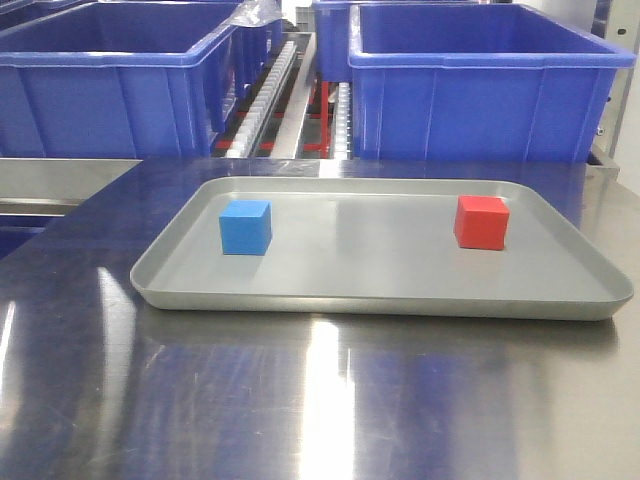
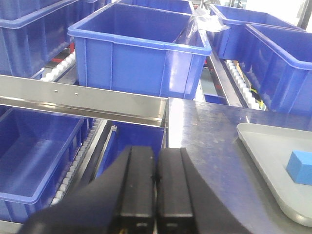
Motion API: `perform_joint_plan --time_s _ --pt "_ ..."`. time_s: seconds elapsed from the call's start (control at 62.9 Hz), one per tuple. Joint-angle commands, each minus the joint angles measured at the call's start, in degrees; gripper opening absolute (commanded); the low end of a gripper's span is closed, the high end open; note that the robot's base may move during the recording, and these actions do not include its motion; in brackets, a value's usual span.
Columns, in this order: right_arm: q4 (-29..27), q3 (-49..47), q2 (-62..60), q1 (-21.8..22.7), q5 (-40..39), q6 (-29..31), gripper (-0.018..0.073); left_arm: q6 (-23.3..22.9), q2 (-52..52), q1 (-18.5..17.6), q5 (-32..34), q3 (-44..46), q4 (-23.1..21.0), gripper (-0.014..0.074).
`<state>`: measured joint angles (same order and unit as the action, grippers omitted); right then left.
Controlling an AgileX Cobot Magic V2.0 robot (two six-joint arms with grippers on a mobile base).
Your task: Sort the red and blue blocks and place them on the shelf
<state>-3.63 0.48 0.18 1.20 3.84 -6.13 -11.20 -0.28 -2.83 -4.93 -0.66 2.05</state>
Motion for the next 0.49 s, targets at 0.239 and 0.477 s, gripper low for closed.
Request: perform_joint_plan --time_s 0.239,0.477 --pt "-0.3 -21.8 29.9 0.0 -5.3 0.4 0.0057 -0.2 -1.0 0.1 4.9 -1.3 0.2 0.0134" --pt "-0.4 -37.8 51.2 0.0 10.7 0.4 0.0067 -0.2 -1.0 0.1 4.9 -1.3 0.2 0.0134"
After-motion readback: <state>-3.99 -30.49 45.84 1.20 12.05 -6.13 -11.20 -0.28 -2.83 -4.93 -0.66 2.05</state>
